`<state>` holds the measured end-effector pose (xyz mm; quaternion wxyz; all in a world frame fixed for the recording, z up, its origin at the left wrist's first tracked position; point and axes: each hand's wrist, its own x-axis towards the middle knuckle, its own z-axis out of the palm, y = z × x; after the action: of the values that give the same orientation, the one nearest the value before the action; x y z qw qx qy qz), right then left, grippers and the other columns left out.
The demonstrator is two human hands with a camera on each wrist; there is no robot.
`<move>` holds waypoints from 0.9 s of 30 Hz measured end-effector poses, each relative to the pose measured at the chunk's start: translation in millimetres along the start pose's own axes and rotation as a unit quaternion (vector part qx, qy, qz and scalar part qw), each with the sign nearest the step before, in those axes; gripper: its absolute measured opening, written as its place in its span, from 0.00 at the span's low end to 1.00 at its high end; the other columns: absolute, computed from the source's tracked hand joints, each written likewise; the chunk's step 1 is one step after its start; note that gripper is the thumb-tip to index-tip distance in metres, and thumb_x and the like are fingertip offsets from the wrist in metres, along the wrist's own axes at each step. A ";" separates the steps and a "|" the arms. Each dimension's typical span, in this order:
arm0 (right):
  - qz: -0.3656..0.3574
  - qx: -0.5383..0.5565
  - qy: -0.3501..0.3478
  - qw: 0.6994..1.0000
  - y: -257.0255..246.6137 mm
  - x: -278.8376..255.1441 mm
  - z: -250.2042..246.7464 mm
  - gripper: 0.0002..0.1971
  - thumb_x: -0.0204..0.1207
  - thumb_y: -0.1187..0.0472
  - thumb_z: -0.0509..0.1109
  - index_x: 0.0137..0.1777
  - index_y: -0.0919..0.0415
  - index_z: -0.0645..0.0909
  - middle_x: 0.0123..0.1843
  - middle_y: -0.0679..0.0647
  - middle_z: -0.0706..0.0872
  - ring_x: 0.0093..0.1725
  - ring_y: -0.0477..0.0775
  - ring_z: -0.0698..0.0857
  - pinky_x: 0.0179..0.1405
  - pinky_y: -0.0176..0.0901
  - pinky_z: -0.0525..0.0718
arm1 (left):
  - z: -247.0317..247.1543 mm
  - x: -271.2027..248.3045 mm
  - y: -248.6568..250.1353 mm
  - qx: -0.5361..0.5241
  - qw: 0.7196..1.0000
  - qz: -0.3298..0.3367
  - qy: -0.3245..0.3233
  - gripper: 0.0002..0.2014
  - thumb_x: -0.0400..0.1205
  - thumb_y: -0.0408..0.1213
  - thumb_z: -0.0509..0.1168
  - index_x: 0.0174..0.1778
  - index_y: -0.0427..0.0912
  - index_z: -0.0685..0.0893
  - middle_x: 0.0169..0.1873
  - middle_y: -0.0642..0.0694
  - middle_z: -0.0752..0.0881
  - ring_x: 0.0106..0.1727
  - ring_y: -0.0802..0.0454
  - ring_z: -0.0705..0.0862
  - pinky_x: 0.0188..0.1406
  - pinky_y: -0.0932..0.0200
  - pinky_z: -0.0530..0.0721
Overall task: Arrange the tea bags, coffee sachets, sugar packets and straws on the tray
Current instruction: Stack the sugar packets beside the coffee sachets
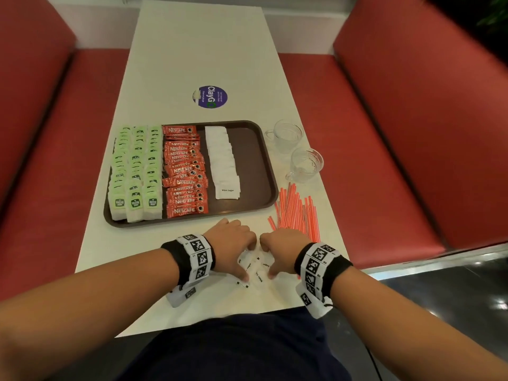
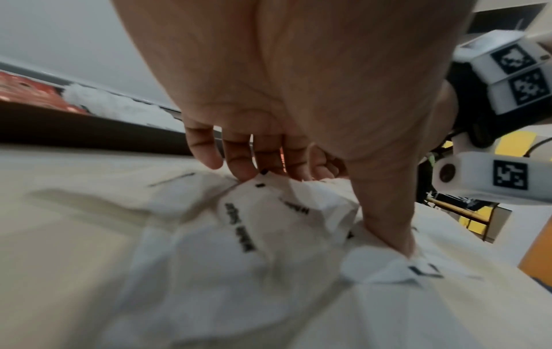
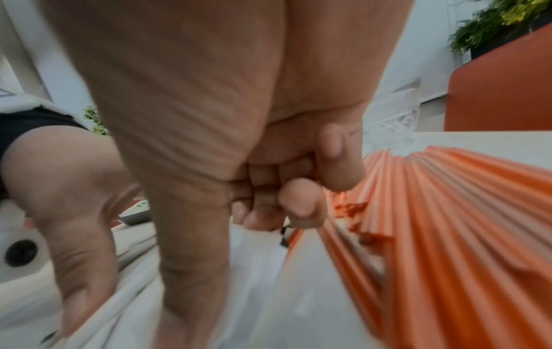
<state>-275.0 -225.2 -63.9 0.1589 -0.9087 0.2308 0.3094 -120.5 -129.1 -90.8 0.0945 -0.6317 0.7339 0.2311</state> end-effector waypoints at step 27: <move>-0.054 0.168 0.063 0.982 -5.5 41.6 -43.2 0.07 0.81 0.64 0.61 0.51 0.52 0.68 0.52 0.57 0.86 0.49 0.60 0.85 0.47 0.55 0.86 | -13.4 -12.5 -34.6 -0.084 0.991 -0.066 0.083 0.19 0.74 0.63 0.70 0.55 0.57 0.84 0.48 0.59 0.83 0.51 0.54 0.80 0.52 0.52 0.79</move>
<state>-221.8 -252.5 -56.9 0.3105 -0.8981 0.2395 0.1992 -82.6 -127.4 -81.3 -0.0055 -0.7017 0.6737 0.2318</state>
